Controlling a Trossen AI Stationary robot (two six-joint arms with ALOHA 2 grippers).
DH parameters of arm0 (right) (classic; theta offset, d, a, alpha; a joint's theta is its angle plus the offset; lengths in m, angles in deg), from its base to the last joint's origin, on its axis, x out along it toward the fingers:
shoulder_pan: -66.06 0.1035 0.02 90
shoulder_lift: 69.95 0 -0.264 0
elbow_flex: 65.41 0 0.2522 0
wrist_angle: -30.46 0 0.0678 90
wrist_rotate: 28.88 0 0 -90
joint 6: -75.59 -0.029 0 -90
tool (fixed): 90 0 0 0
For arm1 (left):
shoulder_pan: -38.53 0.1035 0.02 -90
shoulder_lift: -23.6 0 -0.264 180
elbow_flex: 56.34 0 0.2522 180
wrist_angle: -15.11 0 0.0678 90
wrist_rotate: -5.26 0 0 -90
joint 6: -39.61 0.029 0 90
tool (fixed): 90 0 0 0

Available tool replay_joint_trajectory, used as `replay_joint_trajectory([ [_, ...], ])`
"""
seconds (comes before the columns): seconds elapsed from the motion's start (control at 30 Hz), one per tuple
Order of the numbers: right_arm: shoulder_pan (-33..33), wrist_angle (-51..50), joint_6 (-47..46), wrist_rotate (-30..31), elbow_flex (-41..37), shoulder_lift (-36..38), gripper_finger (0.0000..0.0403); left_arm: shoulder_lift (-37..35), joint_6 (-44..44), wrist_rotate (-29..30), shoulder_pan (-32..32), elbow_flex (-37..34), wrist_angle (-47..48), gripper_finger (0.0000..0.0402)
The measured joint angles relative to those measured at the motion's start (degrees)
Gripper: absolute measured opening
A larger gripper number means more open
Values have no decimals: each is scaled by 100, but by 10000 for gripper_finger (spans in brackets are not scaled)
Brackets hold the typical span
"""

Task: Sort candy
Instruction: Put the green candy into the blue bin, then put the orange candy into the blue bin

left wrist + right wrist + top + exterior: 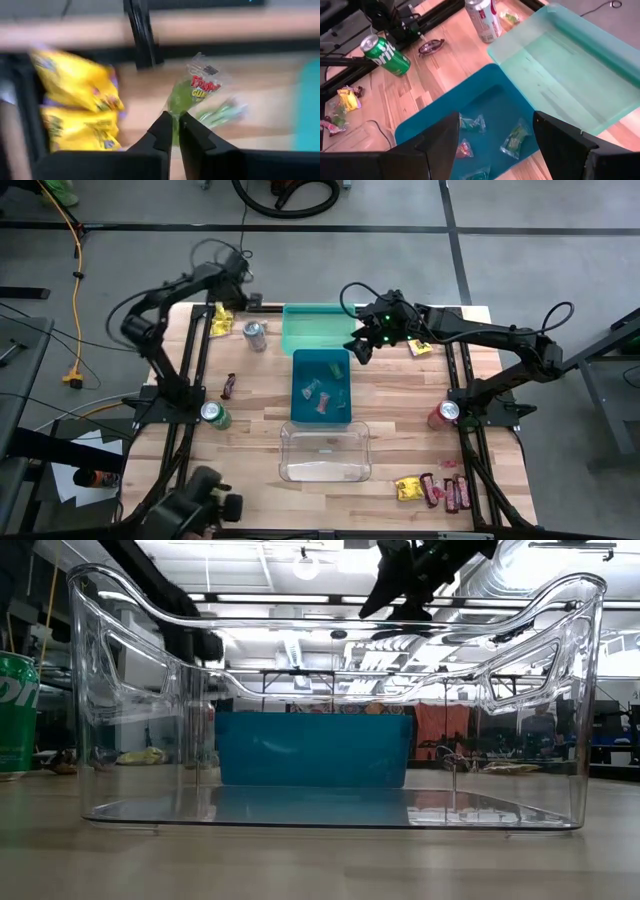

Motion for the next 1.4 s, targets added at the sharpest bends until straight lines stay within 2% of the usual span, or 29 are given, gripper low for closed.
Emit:
replay_joint_trajectory([
  [0.17, 0, 272, 13, -15, -2, 0, 248, -1306, 34, -3, -104, 80, -480, 4],
  [0.33, 0, 320, 201, -15, -2, 0, 248, -2455, 371, -14, -810, 79, -699, 1],
  [0.5, 0, 317, 362, -43, -2, 12, 248, -3077, 547, -211, -2170, 78, -674, 1],
  [0.63, 0, 300, 609, -66, -7, 143, 248, -3130, 841, -514, -3545, 41, -693, 1],
  [0.77, 0, 272, 680, -61, -8, 324, 248, -3089, 1056, -503, -4751, -607, -1266, 1],
  [0.87, 0, 242, 681, -22, -7, 463, 248, -3030, 989, -438, -5351, -1357, -2165, 1],
  [1.0, -2, 236, 675, 26, -7, 543, 248, -2953, 810, -195, -5587, -2110, -3274, 1],
  [1.13, 0, 237, 666, 26, -7, 553, 248, -2823, 650, -72, -5517, -2230, -3546, 19],
  [1.23, 0, 234, 646, 27, -7, 553, 248, -2728, 736, -108, -5484, -2219, -3544, 52],
  [1.4, 0, 197, 620, 28, -7, 553, 248, -2692, 791, -357, -5500, -2217, -3649, 136],
])
